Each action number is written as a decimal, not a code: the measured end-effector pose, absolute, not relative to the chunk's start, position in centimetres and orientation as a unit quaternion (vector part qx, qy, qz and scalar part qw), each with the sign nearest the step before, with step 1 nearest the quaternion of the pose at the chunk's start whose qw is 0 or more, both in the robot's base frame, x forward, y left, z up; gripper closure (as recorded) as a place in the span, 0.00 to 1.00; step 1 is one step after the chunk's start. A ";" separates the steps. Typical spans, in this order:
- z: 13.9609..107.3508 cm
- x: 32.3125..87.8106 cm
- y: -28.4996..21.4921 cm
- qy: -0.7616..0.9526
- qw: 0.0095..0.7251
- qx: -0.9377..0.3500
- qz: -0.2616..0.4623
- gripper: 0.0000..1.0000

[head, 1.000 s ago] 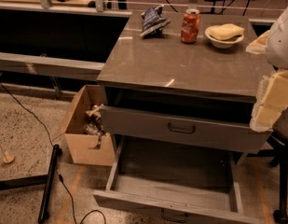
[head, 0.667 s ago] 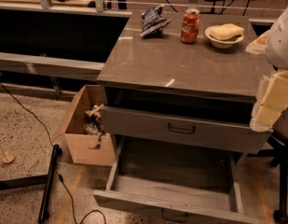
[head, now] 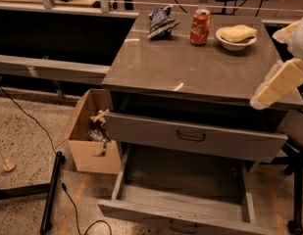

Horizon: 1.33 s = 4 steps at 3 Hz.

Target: Place coke can into middle drawer

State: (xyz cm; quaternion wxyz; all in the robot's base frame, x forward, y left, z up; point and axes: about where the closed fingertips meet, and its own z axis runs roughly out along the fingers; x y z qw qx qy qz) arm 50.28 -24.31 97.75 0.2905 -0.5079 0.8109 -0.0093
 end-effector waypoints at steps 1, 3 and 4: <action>97.0 54.0 -25.8 0.810 0.374 -0.450 0.026 0.00; 97.6 62.3 -27.6 0.769 0.536 -0.341 0.070 0.00; 98.2 63.3 -27.9 0.763 0.555 -0.327 0.063 0.00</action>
Offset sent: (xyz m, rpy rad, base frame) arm 0.1398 -0.0496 0.0045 0.5810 -0.4213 -0.2382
